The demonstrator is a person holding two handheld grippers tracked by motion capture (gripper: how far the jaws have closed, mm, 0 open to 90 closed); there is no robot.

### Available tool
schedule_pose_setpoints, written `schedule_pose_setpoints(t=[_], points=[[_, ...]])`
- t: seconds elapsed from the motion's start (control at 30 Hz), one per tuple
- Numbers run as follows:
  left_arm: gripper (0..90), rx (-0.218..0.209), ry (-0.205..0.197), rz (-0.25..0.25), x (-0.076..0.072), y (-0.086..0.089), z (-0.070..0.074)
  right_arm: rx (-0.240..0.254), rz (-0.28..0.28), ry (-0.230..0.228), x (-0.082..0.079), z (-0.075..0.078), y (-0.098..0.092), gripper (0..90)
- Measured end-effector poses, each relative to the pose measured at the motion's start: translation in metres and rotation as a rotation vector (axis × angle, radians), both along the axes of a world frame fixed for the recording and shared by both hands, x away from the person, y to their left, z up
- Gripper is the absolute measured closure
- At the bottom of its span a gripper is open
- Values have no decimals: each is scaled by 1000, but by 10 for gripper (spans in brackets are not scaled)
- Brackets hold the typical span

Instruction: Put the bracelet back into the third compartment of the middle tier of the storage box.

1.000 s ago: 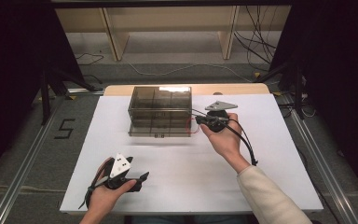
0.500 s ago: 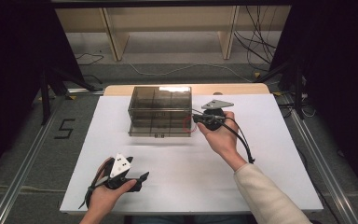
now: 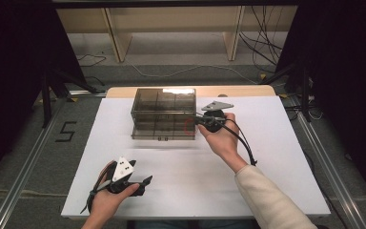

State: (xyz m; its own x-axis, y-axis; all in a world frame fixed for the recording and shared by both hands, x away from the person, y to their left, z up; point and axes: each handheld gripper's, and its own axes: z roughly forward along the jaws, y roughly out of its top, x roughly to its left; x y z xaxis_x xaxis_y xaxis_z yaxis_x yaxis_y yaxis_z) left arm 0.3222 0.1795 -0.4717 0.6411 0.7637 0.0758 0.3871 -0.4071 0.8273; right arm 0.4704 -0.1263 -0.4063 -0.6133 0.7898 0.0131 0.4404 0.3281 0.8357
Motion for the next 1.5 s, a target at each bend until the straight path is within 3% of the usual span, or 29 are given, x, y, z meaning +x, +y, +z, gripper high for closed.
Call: schedule_pose_setpoints(t=[0.93,1.5], points=[[195,-1,0,-2,0,0,0,-20,1,7,13,-15,16,876],[195,-4,2,-2,0,0,0,-49,18,35,18,-24,27,875]])
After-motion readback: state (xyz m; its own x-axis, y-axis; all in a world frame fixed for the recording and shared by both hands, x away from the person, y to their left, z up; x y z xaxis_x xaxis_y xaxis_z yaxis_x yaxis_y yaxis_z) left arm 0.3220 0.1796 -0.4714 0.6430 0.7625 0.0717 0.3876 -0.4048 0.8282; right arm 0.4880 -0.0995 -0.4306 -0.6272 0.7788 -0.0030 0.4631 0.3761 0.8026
